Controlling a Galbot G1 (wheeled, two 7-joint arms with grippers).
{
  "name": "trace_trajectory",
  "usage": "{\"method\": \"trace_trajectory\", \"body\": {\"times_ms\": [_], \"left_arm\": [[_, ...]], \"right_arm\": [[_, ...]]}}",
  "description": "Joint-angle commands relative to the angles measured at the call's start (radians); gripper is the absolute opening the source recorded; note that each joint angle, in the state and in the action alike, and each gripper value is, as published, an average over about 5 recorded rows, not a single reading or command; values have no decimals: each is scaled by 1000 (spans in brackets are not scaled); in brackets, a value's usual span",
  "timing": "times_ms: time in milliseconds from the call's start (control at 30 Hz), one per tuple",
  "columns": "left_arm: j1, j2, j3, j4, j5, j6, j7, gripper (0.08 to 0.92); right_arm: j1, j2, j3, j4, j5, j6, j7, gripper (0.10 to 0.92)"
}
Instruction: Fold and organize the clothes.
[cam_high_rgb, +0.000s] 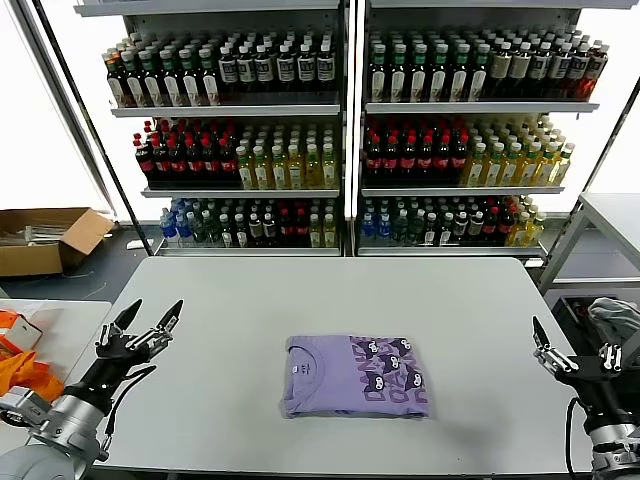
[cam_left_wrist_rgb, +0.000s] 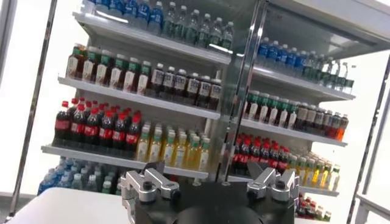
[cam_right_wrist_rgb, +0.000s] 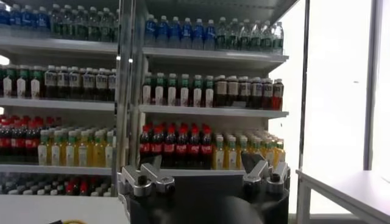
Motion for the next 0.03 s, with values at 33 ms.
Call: {"method": "trace_trajectory", "body": {"times_ms": [33], "left_arm": [[4,-7,-31,4,0,16,48,823]], "right_arm": [[-11,5,16,-2,8,9,-24,823]]}}
